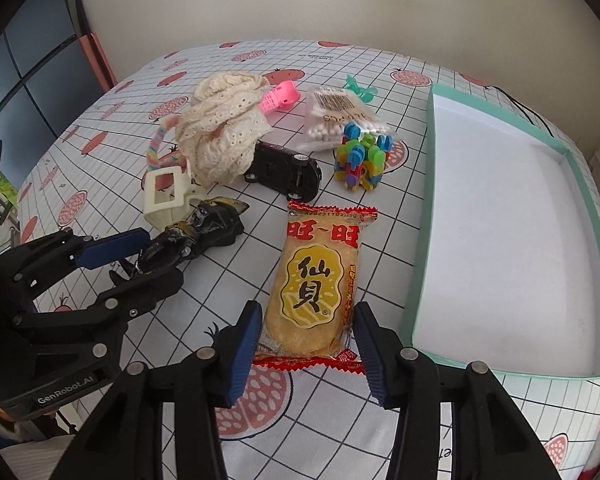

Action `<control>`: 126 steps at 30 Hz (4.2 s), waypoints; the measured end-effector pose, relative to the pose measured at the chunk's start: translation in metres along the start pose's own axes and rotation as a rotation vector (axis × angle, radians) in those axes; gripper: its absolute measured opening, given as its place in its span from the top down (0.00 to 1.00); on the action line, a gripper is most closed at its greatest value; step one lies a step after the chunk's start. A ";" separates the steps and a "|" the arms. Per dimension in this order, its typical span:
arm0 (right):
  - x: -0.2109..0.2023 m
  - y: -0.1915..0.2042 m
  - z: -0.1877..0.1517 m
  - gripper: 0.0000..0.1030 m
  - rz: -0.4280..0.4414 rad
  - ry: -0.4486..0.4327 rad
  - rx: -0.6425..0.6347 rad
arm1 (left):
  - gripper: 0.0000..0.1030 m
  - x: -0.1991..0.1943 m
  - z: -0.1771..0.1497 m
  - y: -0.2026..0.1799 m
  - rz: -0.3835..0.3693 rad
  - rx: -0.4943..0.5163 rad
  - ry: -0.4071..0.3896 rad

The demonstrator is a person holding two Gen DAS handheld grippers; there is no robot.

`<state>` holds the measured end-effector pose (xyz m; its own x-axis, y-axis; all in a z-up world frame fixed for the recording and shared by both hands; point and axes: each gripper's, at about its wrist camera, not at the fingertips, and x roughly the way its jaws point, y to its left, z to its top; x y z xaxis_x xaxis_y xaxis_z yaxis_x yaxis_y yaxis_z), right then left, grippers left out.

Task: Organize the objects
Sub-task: 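Grasp the yellow rice cracker bag with the right tool while the left tool grasps the black action figure, then carry the cracker bag with the right tool while the left tool carries the figure over the teal tray, then lower and release the cracker bag in the tray with the right tool while the left tool releases the figure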

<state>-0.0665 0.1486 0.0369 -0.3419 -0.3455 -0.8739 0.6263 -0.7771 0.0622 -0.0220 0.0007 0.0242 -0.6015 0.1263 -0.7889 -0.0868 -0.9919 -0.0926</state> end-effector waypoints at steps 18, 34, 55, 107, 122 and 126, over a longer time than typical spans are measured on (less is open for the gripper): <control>-0.025 0.001 0.003 0.53 0.005 -0.047 -0.008 | 0.74 -0.017 0.004 -0.008 0.040 0.057 -0.048; -0.066 -0.015 0.012 0.53 0.005 -0.119 0.037 | 0.94 -0.028 0.016 -0.014 0.063 0.072 -0.034; -0.142 -0.049 0.058 0.53 -0.104 -0.212 0.109 | 0.94 -0.083 0.118 -0.057 0.011 0.122 -0.114; -0.017 -0.189 -0.015 0.52 -0.255 0.141 0.496 | 0.91 0.063 0.122 -0.177 -0.101 0.094 0.158; -0.021 -0.189 -0.016 0.39 -0.261 0.118 0.517 | 0.78 0.059 0.127 -0.164 -0.131 0.019 0.149; -0.025 -0.190 -0.016 0.38 -0.269 0.106 0.516 | 0.77 0.055 0.128 -0.159 -0.130 -0.006 0.128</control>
<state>-0.1658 0.3129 0.0396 -0.3524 -0.0673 -0.9334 0.0963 -0.9947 0.0354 -0.1434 0.1669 0.0734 -0.4792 0.2513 -0.8409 -0.1521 -0.9674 -0.2024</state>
